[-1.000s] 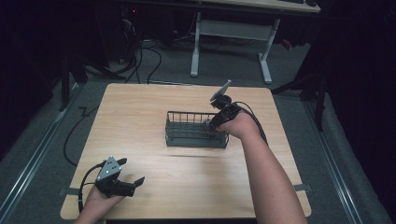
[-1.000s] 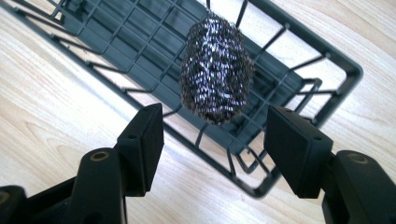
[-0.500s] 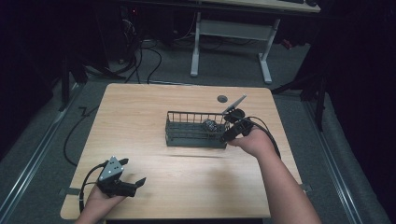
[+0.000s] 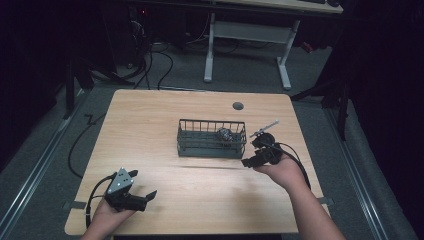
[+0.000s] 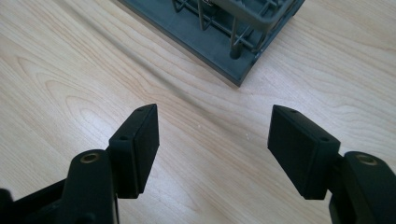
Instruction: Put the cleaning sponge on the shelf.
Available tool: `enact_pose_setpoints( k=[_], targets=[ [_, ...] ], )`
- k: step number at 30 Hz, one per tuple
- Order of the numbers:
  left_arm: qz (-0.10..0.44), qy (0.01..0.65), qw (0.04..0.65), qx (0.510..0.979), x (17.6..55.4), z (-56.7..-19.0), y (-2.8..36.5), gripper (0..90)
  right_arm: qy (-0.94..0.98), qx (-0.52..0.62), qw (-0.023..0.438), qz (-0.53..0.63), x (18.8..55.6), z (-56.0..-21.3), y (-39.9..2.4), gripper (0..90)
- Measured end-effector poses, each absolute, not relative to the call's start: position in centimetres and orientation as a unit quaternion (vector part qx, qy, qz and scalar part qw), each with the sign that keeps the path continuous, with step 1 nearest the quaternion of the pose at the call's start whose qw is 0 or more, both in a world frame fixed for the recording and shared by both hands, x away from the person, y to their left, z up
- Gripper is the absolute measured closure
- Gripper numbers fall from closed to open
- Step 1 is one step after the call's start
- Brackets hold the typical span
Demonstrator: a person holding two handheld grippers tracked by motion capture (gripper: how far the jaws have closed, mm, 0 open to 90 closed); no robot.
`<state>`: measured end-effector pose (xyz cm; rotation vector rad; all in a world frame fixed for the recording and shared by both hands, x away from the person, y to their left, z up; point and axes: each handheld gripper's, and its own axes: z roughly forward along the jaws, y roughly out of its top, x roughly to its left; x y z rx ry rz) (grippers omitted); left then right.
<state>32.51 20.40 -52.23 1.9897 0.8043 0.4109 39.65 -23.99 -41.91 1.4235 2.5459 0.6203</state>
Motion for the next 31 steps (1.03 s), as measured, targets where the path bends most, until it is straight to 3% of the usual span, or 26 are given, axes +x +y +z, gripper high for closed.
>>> enact_pose_setpoints(
  k=[8, 21, 31],
  targets=[
    [0.167, 0.326, 0.460, 0.809, 32.5, -52.2, 20.3, 0.6, 0.820, 0.483, 0.112, 0.285, 36.4, -44.9, -25.7, 33.3],
    [0.169, 0.323, 0.460, 0.810, 32.3, -52.3, 19.8, 0.6, 0.735, 0.490, 0.229, 0.410, 27.5, -51.4, -28.1, 32.1],
    [0.173, 0.329, 0.464, 0.804, 31.9, -52.1, 19.5, 0.6, 0.744, 0.473, 0.221, 0.417, 27.5, -51.6, -27.8, 30.2]
  ],
)
